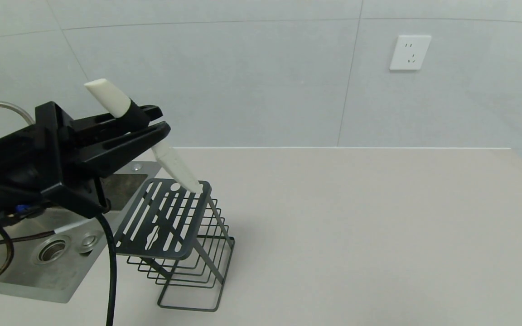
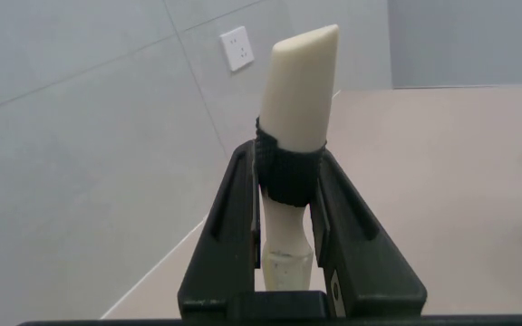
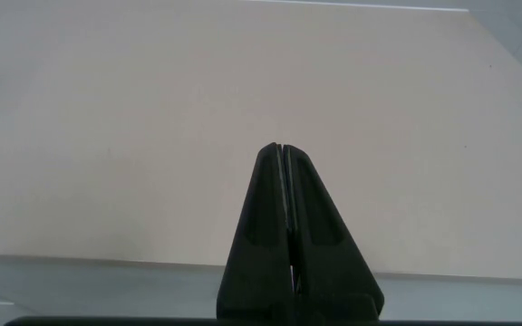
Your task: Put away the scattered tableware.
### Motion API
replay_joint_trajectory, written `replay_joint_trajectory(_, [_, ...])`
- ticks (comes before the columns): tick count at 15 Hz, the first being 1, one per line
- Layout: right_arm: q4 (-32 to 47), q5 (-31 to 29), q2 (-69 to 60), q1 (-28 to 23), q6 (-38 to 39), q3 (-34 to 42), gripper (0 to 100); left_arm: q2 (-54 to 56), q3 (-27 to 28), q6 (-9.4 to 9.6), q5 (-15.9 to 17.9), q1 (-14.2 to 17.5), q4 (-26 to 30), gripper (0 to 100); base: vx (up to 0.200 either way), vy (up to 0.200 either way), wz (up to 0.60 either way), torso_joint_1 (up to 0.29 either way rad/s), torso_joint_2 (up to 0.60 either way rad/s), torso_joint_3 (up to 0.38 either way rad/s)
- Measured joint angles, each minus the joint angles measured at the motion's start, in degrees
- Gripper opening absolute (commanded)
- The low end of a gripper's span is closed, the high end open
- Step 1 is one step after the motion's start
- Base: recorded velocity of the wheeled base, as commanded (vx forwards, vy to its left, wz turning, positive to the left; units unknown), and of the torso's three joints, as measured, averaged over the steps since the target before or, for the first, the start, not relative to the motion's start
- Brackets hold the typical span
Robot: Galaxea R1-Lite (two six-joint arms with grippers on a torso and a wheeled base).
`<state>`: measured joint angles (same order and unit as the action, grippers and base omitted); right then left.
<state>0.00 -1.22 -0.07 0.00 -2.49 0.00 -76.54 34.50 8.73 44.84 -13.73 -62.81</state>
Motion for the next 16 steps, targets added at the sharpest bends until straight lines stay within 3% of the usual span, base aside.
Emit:
replay_joint_trajectory(5, [0.0,0.0,0.0,0.0,0.0,0.0,0,-0.1,0.2,0.16,-0.1,-1.0,0.1,0,0.000,0.000,0.00,0.000,0.00,0.000])
replay_joint_trajectory(9, [0.0,0.0,0.0,0.0,0.0,0.0,0,0.0,0.2,0.16,-0.5,1.6,0.1,0,0.000,0.000,0.00,0.000,0.00,0.000])
replay_joint_trajectory(16, [0.0,0.0,0.0,0.0,0.1,0.0,0,0.0,-0.5,0.16,-0.6,2.0,1.5,0,0.000,0.000,0.00,0.000,0.00,0.000])
